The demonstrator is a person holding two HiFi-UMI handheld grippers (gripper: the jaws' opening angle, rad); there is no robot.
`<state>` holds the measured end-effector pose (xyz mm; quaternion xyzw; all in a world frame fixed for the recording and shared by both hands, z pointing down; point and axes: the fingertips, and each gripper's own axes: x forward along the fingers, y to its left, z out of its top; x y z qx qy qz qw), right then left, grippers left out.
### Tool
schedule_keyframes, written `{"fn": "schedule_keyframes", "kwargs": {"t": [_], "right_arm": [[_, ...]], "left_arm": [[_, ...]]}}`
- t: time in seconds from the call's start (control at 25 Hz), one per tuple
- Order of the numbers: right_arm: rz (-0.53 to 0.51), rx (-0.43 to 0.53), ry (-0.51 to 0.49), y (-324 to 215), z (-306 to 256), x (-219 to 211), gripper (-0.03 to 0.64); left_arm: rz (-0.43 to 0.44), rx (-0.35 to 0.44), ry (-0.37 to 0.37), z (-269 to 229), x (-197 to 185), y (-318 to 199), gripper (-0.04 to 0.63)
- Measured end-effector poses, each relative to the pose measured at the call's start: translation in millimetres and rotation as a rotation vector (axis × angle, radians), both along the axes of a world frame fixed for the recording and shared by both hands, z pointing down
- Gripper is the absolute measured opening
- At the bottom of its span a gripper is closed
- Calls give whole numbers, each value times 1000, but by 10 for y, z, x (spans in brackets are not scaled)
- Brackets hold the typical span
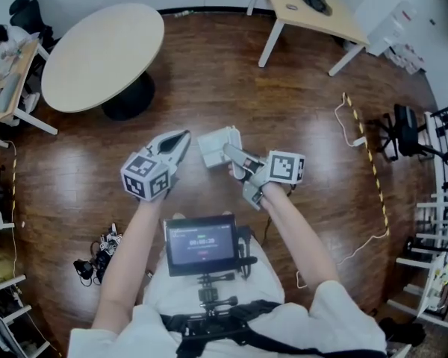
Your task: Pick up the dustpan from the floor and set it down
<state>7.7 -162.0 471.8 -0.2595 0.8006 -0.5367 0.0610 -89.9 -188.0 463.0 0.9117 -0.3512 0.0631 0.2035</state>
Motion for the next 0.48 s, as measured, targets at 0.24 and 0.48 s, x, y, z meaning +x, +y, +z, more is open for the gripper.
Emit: {"fn": "schedule_keyframes", "kwargs": {"t": [0.24, 0.48], "right_arm": [[9, -40, -47, 59, 36, -51, 84], [5, -43, -55, 113, 42, 48, 84]], "left_arm": [[4, -7, -11, 49, 15, 36, -5], [5, -5, -24, 52, 152, 79, -6]]}}
